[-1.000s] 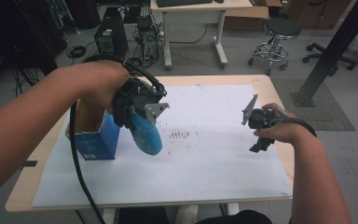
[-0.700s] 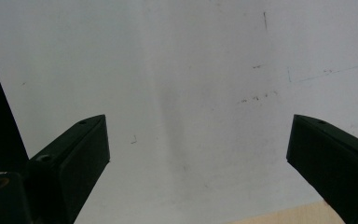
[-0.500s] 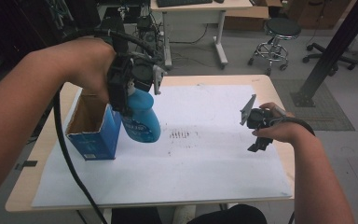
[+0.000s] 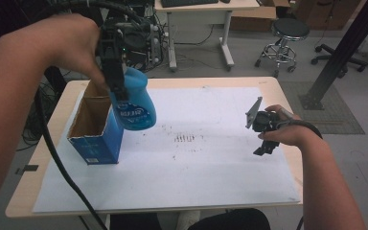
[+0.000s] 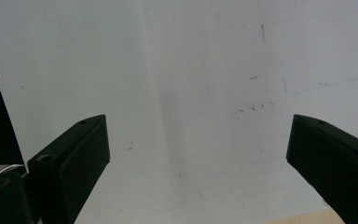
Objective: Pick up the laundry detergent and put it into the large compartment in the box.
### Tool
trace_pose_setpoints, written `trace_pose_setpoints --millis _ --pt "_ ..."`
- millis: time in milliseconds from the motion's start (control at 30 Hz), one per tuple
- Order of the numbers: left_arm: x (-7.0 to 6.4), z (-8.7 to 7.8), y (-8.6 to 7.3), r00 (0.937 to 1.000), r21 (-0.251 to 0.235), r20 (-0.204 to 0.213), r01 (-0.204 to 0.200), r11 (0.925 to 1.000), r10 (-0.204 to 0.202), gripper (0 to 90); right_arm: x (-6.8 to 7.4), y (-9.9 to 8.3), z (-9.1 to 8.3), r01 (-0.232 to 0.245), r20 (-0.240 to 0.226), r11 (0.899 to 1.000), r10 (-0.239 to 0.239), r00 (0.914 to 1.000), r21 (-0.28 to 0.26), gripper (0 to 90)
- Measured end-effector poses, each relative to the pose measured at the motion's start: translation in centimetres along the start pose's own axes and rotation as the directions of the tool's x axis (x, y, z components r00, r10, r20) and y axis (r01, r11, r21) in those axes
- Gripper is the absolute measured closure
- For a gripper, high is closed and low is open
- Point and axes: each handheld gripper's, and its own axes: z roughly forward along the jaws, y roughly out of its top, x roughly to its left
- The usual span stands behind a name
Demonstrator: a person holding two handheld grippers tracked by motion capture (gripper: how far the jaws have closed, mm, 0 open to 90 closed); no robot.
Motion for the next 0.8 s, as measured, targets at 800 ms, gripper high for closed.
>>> trace_pose_setpoints --millis 800 --pt "3.8 -2.7 -4.3 0.8123 -0.048 0.074 0.582 0.8115 -0.579 38.1 0.1 0.5 -0.1 0.022 -0.002 1.000 -0.022 0.9997 -0.013 6.0"
